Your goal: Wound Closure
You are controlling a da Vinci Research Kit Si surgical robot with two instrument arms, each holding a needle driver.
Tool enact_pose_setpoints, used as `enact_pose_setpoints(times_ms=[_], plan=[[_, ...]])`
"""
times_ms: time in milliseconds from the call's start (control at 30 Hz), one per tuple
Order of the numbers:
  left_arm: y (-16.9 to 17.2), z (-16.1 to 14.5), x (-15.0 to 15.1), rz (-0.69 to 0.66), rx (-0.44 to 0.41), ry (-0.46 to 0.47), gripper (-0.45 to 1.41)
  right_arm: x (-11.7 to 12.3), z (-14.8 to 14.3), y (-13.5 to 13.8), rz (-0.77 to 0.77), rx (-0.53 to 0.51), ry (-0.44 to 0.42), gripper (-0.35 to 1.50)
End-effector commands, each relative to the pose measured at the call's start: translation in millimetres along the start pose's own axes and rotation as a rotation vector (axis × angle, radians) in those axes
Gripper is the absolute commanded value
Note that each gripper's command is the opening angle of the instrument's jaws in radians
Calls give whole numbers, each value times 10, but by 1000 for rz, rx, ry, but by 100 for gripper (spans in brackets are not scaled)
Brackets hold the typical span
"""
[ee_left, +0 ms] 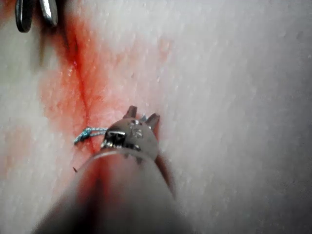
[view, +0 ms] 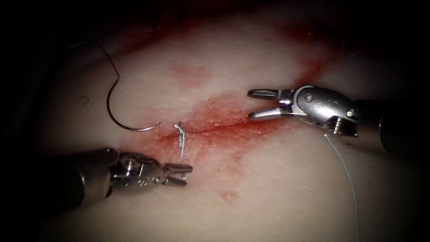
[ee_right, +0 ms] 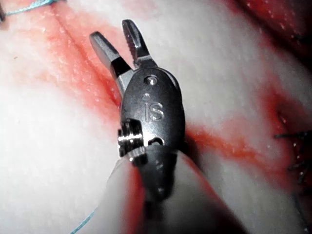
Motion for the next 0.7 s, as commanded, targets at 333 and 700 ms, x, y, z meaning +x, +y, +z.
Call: enact_pose_setpoints(times_ms=[333,700], plan=[[2,12,-1,3,-9,-11,-30,-4,10,-2,6,2,2,64],[-15,-7,-1,-22,66,36,-45,-11,18,-8,-4,12,-3,71]])
